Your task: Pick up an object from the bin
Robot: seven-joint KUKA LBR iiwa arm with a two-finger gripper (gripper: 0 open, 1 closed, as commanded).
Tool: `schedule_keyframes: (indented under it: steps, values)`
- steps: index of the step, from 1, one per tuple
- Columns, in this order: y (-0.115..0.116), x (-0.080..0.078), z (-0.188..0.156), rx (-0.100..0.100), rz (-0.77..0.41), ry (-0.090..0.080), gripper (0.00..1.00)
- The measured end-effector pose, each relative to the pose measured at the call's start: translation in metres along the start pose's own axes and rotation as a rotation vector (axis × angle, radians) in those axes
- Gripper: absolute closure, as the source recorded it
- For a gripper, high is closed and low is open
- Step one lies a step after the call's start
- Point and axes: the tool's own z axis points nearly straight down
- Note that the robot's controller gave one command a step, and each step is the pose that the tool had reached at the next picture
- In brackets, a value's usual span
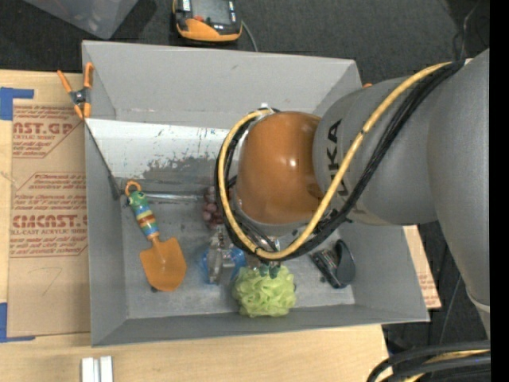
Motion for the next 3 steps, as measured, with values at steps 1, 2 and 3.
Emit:
schedule_keyframes:
  steps: [1, 2, 3]
  values:
    - [-0.025, -0.007, 0.005, 0.0, -0.012, 0.0, 1.0]
    - [-0.017, -0.005, 0.009, -0.002, 0.014, 0.0, 1.0]
    - [-0.015, -0.012, 0.032, -0.001, 0.02, 0.001, 1.0]
